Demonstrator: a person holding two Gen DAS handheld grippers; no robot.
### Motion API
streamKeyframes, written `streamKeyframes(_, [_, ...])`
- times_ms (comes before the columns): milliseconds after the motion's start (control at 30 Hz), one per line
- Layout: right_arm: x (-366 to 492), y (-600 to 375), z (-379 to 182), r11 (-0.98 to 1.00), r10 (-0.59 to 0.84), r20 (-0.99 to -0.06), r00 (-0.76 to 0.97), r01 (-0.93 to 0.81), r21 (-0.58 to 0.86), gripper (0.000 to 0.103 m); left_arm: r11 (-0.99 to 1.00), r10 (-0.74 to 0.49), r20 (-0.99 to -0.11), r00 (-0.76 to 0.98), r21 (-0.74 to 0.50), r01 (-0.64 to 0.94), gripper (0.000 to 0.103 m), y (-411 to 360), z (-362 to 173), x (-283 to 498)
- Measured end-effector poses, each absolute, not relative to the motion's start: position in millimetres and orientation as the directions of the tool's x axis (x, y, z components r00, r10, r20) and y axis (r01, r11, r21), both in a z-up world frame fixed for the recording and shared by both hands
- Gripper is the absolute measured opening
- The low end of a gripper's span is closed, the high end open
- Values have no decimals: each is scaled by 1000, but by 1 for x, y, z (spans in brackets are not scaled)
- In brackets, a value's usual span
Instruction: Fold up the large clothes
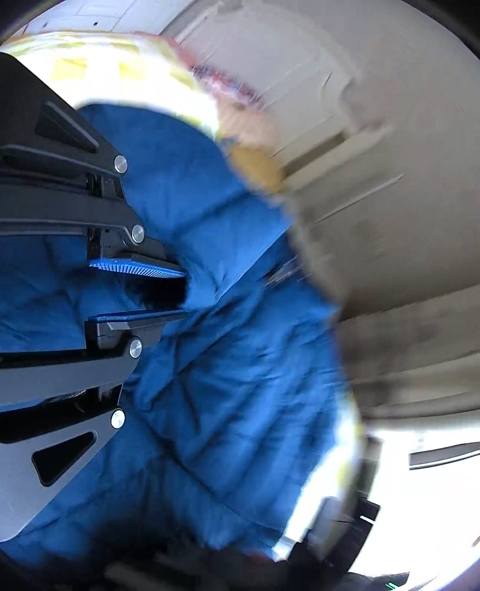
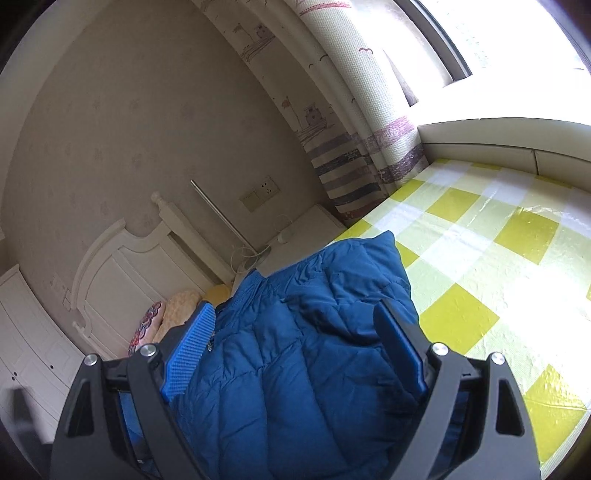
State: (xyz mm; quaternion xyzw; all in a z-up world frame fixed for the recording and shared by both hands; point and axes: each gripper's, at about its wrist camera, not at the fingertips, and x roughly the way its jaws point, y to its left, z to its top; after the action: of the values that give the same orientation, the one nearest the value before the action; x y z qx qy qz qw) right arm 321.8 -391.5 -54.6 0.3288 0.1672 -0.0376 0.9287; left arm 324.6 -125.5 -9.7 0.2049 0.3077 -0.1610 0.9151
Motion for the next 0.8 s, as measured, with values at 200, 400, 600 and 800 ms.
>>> streamKeyframes(200, [324, -382, -53, 807, 41, -352, 935, 177, 563, 87, 973, -214, -476, 853, -181, 143, 15, 16, 28, 303])
streamKeyframes(400, [331, -367, -51, 851, 37, -383, 923, 171, 496, 87, 963, -21, -705, 709, -204, -174, 15, 92, -24, 339])
streamKeyframes(600, [337, -352, -50, 889, 24, -409, 912, 167, 426, 87, 990, 28, -745, 666, -72, -122, 15, 58, -62, 363])
streamKeyframes(800, [339, -345, -51, 908, 23, -427, 904, 160, 388, 87, 980, -34, -746, 665, -155, -124, 20, 78, -75, 363])
